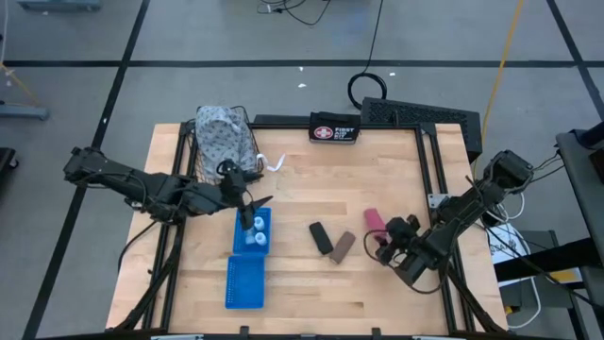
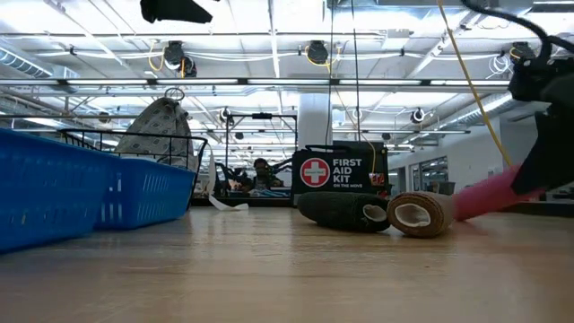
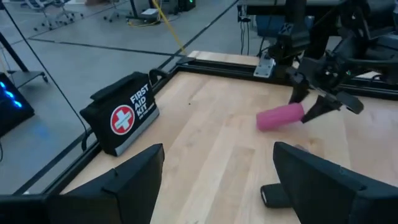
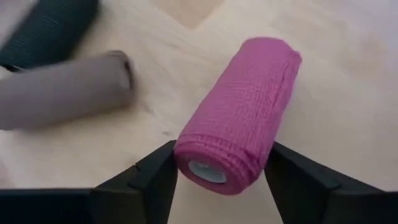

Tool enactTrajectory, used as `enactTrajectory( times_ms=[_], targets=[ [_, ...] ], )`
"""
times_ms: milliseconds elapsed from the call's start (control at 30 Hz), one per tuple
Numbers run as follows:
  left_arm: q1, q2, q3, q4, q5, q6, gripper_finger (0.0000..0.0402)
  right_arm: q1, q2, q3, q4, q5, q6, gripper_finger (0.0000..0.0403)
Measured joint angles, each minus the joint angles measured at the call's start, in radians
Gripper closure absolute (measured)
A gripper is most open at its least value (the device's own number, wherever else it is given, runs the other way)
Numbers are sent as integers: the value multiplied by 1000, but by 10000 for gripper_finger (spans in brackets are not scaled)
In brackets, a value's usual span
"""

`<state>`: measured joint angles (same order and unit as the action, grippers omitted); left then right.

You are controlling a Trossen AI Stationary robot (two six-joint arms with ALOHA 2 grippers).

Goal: Pick & Place Medicine items
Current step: Put the pink bandage into the bottom blue basket

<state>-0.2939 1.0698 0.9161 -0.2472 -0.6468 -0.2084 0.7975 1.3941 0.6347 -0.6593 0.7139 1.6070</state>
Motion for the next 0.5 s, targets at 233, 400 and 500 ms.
enactTrajectory(
  times_ms=[233, 400, 500],
  targets=[
    [0, 0, 0, 20, 0, 20, 95, -26, 0, -136, 254, 179, -107, 227],
    [0, 6, 0, 21, 1, 19, 98, -63, 0, -270, 564, 211, -205, 266],
    [0, 17, 0, 26, 0, 19, 94, -71, 0, -325, 764, 287, -324, 289]
  ],
)
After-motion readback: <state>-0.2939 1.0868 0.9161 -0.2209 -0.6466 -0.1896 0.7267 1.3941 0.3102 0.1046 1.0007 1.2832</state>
